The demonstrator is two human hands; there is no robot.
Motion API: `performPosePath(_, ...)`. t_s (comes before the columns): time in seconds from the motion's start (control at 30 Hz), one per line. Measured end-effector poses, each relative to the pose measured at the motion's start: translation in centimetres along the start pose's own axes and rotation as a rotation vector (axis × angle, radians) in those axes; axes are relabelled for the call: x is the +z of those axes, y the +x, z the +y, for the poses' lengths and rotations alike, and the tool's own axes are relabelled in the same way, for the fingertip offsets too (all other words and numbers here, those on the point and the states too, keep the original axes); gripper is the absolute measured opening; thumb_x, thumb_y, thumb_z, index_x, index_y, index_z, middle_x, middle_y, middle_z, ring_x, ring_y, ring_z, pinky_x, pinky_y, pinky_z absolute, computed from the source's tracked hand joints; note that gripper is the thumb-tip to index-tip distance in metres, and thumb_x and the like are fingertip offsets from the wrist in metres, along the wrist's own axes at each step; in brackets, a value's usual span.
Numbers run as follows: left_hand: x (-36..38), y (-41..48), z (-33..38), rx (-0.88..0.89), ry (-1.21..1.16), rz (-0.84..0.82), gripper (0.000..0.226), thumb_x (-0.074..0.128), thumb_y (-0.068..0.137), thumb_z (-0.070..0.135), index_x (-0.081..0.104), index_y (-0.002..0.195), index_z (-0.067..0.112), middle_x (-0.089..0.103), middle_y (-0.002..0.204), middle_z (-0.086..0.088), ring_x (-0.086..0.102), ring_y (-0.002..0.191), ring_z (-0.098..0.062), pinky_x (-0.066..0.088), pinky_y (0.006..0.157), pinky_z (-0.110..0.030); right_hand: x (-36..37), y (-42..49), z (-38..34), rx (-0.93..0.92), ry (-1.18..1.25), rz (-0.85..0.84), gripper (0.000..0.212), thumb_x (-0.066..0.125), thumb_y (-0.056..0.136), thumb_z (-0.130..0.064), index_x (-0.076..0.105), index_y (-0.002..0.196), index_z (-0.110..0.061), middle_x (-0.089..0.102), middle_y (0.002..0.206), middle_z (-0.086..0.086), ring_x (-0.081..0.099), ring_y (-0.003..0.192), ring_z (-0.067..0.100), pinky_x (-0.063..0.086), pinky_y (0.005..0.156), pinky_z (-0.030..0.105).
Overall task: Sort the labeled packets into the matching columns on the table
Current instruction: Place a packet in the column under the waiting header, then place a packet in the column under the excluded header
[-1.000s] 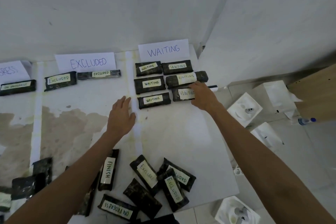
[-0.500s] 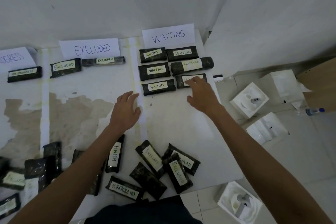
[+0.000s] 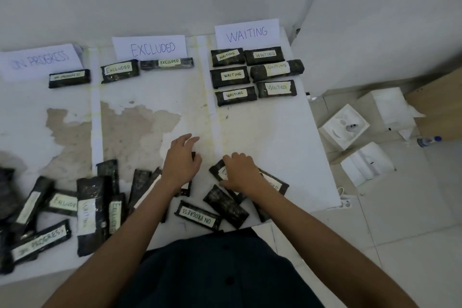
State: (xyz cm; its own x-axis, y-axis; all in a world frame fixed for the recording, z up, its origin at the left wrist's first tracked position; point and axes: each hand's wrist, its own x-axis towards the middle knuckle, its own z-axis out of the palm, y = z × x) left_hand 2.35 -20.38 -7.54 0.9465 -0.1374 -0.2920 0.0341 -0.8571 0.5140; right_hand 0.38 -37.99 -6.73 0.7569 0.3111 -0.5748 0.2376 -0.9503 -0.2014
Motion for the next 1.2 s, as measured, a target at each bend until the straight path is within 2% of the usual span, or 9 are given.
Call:
performPosePath(0.2, -1.7, -1.0, -2.1, -0.034, -0.035, 0.065, 0.047, 0.053, 0.089, 0.017, 0.045, 0.135, 0.011, 0.040, 0.142, -0.013, 0.033, 0.131, -0.032, 0.032, 0.106, -0.043, 0.6, 0.5, -1.7, 0.031, -0.011, 0.053, 0.048, 0.065, 0.079, -0.032, 0.045, 0.115, -0.008, 0.051, 0.112, 0.013, 0.053, 0.099, 0.031, 0.038, 0.084, 0.038)
performPosePath(0.43, -5.0, -0.4, -5.0, -0.059, -0.080, 0.141, 0.046, 0.052, 0.089, 0.016, 0.044, 0.135, 0.011, 0.043, 0.139, -0.009, 0.038, 0.125, -0.030, 0.036, 0.103, -0.041, -1.8, 2.6, -3.0, 0.012, 0.058, 0.196, 0.044, 0.063, 0.070, -0.034, 0.049, 0.103, -0.008, 0.053, 0.099, 0.010, 0.053, 0.087, 0.030, 0.030, 0.071, 0.032)
performPosePath(0.57, -6.7, 0.9, -6.8, -0.078, -0.077, 0.129, 0.046, 0.052, 0.090, 0.016, 0.044, 0.135, 0.011, 0.044, 0.138, -0.012, 0.039, 0.125, -0.032, 0.036, 0.104, -0.042, -4.8, 5.6, -4.4, -0.044, 0.058, 0.240, 0.053, 0.065, 0.069, -0.037, 0.050, 0.110, -0.007, 0.055, 0.100, 0.011, 0.054, 0.088, 0.031, 0.036, 0.075, 0.035)
performPosePath(0.9, -10.5, 7.5, -10.2, -0.061, -0.023, 0.061, 0.050, 0.052, 0.087, 0.013, 0.043, 0.135, 0.010, 0.043, 0.139, -0.013, 0.036, 0.129, -0.031, 0.035, 0.103, -0.040, -12.7, 16.8, -7.8, -0.165, -0.082, 0.310, 0.058, 0.067, 0.069, -0.030, 0.049, 0.120, -0.008, 0.052, 0.112, 0.012, 0.049, 0.097, 0.031, 0.034, 0.078, 0.035)
performPosePath(0.97, -10.9, 9.2, -11.0, -0.062, 0.022, 0.073, 0.052, 0.053, 0.086, 0.014, 0.041, 0.137, 0.010, 0.039, 0.143, -0.013, 0.031, 0.133, -0.032, 0.031, 0.107, -0.041, -13.6, 19.1, -8.2, -0.168, -0.086, 0.301, 0.057, 0.067, 0.070, -0.027, 0.049, 0.120, -0.007, 0.051, 0.113, 0.013, 0.048, 0.100, 0.032, 0.033, 0.078, 0.035)
performPosePath(1.07, -11.2, 11.5, -12.0, -0.074, 0.060, 0.076, 0.058, 0.052, 0.088, 0.016, 0.032, 0.142, 0.010, 0.024, 0.152, -0.014, 0.017, 0.141, -0.032, 0.021, 0.113, -0.044, -14.4, 22.1, -8.5, -0.169, -0.061, 0.280, 0.053, 0.067, 0.071, -0.022, 0.051, 0.119, -0.007, 0.051, 0.114, 0.014, 0.048, 0.106, 0.033, 0.037, 0.088, 0.038)
performPosePath(1.2, -11.0, 13.7, -13.2, -0.065, 0.098, 0.049, 0.065, 0.052, 0.089, 0.017, 0.022, 0.145, 0.008, 0.013, 0.155, -0.017, 0.011, 0.142, -0.034, 0.021, 0.112, -0.047, -14.7, 24.7, -8.8, -0.171, -0.118, 0.239, 0.051, 0.065, 0.072, -0.017, 0.051, 0.120, -0.005, 0.050, 0.119, 0.015, 0.048, 0.108, 0.033, 0.038, 0.092, 0.039)
